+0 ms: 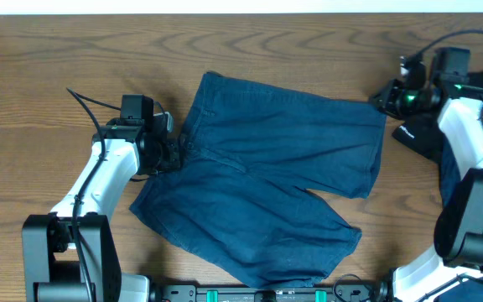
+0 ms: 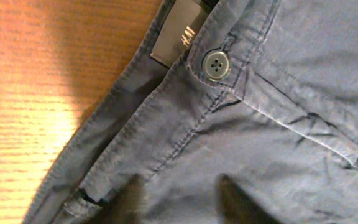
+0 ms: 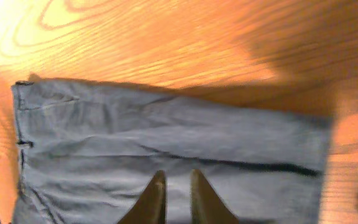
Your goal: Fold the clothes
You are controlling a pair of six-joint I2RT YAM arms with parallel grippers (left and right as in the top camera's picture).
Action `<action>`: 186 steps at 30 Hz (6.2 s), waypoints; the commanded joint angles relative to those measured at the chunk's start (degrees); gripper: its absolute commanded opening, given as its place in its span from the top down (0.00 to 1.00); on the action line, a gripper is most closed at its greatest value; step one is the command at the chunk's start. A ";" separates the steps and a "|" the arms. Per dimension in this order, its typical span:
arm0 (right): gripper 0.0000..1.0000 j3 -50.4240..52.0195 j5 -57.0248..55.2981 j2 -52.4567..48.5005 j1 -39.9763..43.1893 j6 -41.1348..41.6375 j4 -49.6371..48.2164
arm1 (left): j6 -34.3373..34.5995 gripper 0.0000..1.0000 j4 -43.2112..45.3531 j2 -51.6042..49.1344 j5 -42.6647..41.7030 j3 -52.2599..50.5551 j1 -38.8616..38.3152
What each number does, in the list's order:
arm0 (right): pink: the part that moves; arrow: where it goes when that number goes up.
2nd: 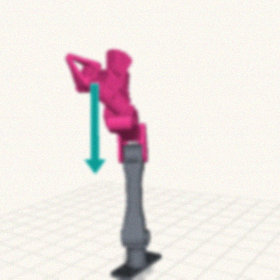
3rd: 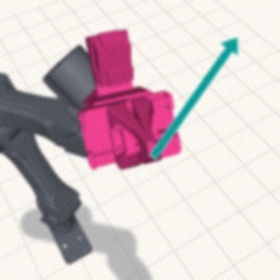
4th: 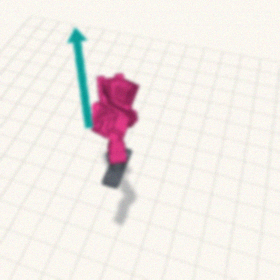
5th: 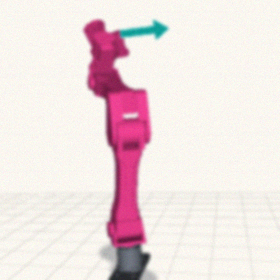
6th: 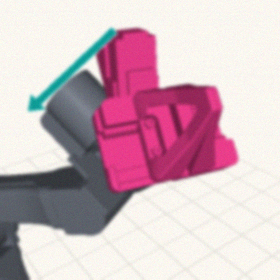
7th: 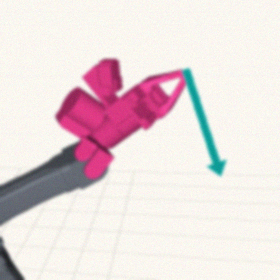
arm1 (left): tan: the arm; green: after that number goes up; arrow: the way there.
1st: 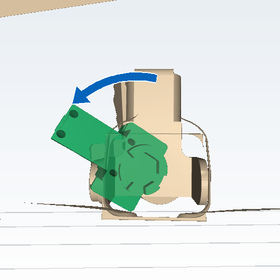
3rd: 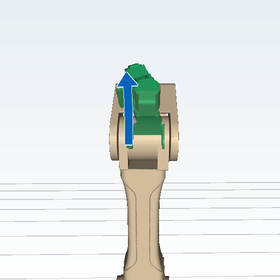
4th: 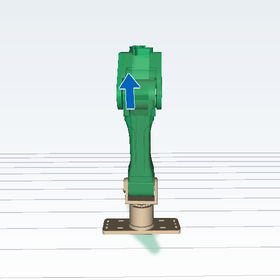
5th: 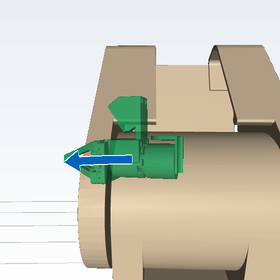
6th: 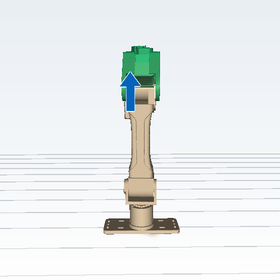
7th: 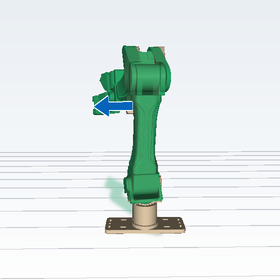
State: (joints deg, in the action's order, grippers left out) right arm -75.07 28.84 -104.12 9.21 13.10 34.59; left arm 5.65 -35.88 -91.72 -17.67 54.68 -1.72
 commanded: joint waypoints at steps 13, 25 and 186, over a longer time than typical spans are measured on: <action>0.99 0.98 -11.47 -21.38 -20.90 27.30 -19.08 | -0.72 0.87 -4.83 0.46 0.15 -0.09 0.24; 0.99 -7.52 -6.91 -34.75 -29.18 43.15 -55.12 | -0.70 0.59 -5.49 0.55 0.15 3.72 0.24; 0.99 8.81 -18.29 32.28 -8.11 13.38 31.63 | 16.87 0.94 -35.80 27.65 -4.94 -4.44 1.97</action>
State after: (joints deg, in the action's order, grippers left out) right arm -62.28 15.57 -71.90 1.52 27.88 65.71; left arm 23.27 -70.11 -66.41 -22.20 48.97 -0.05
